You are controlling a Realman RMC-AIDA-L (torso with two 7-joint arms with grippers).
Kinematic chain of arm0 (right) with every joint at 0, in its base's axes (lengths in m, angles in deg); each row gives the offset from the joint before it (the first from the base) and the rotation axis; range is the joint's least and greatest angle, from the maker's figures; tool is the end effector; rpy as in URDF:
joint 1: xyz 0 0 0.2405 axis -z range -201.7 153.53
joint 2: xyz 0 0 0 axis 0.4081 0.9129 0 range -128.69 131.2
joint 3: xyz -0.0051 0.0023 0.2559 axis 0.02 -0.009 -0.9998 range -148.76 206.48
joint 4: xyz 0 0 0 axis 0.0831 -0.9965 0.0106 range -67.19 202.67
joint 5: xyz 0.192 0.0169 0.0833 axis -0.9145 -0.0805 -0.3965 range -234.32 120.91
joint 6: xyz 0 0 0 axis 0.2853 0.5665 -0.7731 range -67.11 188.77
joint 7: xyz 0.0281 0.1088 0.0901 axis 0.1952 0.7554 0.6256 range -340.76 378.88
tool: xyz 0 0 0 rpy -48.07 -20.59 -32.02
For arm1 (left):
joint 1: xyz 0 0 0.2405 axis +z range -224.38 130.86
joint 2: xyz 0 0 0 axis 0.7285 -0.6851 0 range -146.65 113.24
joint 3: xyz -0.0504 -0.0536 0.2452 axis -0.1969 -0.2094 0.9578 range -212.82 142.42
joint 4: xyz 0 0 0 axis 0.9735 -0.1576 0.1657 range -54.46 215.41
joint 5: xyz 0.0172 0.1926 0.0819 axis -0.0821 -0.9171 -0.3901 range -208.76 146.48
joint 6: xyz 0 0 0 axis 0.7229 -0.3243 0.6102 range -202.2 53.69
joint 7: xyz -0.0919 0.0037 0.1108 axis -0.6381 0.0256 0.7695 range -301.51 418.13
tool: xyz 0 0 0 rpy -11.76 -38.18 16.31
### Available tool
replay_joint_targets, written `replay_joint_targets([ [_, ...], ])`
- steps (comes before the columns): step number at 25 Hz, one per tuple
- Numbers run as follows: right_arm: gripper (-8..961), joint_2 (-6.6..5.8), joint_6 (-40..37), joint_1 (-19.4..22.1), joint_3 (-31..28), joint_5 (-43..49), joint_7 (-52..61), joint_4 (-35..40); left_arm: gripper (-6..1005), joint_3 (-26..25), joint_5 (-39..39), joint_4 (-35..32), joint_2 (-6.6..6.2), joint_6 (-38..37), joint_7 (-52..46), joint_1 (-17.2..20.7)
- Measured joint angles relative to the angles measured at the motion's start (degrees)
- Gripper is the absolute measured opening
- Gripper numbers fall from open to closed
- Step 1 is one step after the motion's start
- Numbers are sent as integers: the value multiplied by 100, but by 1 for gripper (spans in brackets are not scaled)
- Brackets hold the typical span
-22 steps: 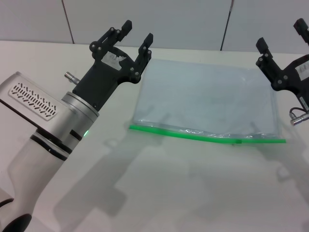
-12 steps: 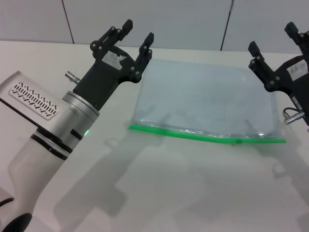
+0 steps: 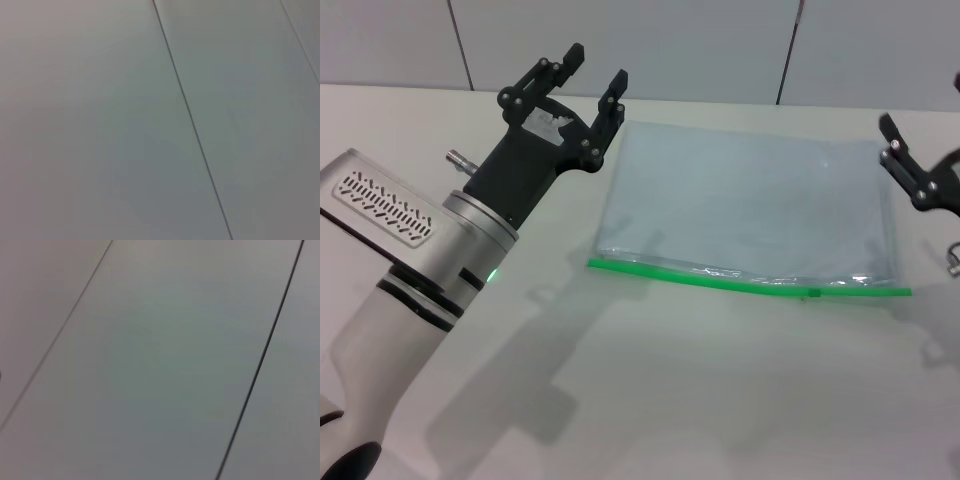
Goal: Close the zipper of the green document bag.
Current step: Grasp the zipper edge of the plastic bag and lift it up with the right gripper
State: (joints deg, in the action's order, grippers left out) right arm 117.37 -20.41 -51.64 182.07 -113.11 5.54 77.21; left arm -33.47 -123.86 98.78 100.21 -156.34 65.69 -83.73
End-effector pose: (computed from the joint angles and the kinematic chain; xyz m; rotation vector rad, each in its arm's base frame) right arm 0.2828 0.3259 -0.0120 -1.7531 -0.1155 0.6181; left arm -0.2221 0.3425 -0.0471 -1.8177 -0.0516 -0.9051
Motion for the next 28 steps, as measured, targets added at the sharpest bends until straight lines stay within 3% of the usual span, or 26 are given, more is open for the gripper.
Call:
replay_joint_targets([
  [5,804,26,185,388,10,-2,-1477,-15,496,-32,25,-28,-6,4,0,20],
  [19,800,49,1047,872,-35,-2,-2568,-32,496,-35,168,-113,-13,9,0,91],
  [28,801,51,1286,1013,-420,-3,-3399,-25,495,-41,175,-117,-15,9,0,99],
])
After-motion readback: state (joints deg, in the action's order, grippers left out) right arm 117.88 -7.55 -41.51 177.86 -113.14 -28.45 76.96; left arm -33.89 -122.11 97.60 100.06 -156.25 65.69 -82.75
